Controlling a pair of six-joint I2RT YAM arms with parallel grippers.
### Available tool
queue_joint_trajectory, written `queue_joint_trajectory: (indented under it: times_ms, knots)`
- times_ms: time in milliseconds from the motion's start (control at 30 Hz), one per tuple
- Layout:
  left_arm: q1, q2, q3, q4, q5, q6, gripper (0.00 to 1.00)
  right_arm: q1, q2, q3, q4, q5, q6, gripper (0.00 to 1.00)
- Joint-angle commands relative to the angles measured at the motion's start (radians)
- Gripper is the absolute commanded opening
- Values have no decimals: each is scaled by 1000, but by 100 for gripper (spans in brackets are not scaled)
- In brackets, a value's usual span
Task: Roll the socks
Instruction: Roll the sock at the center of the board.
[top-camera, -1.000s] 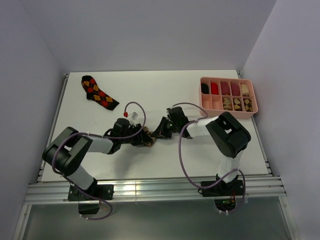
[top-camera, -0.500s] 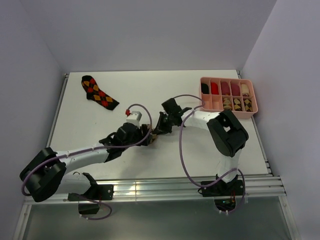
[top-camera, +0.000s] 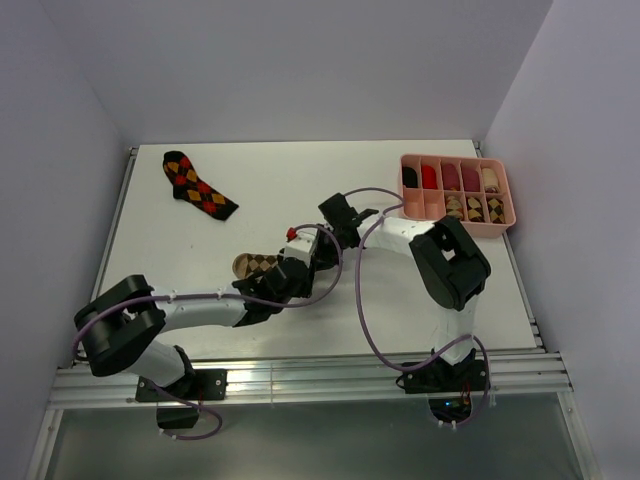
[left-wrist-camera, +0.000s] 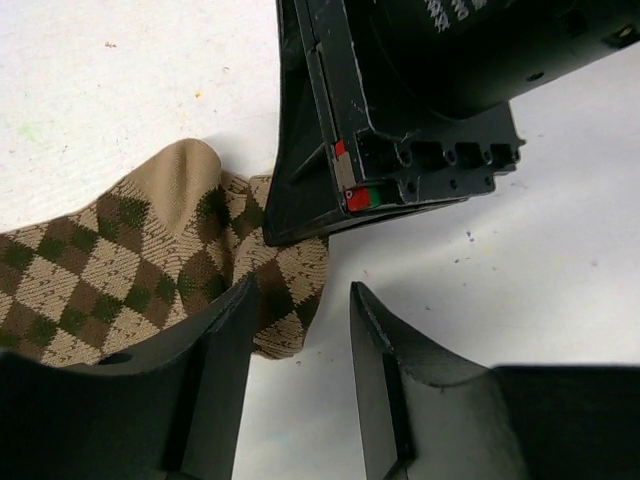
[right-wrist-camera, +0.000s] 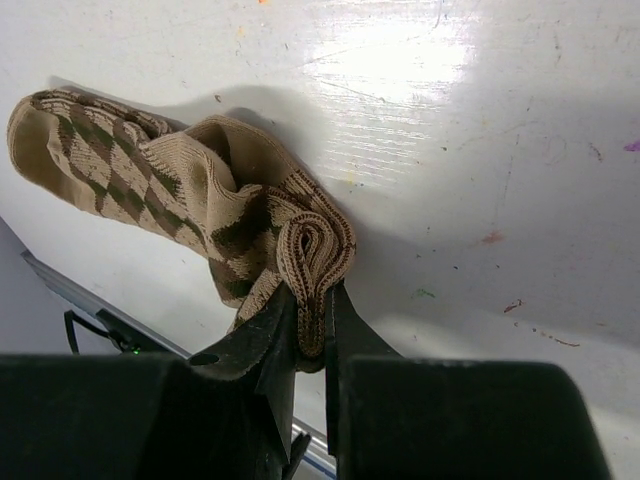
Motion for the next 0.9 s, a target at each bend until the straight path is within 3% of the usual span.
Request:
queue_joint_trajectory:
  times_ms: [0, 367, 633, 733, 767, 867]
  knots:
    - [-23, 19, 32, 49, -68, 64, 48, 10, 23, 24, -79, 22, -26, 0]
    - [-51, 171, 69, 46, -100, 114, 48, 10, 42, 39, -92, 3, -32, 0]
    - [-54, 263, 81, -66, -134, 5, 40, 9, 44, 34, -89, -15, -29, 0]
    - [-49, 269, 71, -91, -116, -37, 28, 2, 35, 25, -77, -35, -21, 0]
    - [-49, 271, 68, -94, -111, -46, 16, -1, 32, 24, -73, -39, -20, 0]
    - [-37, 266, 54, -106, -82, -75, 1, -13, 12, 15, -53, -58, -9, 4]
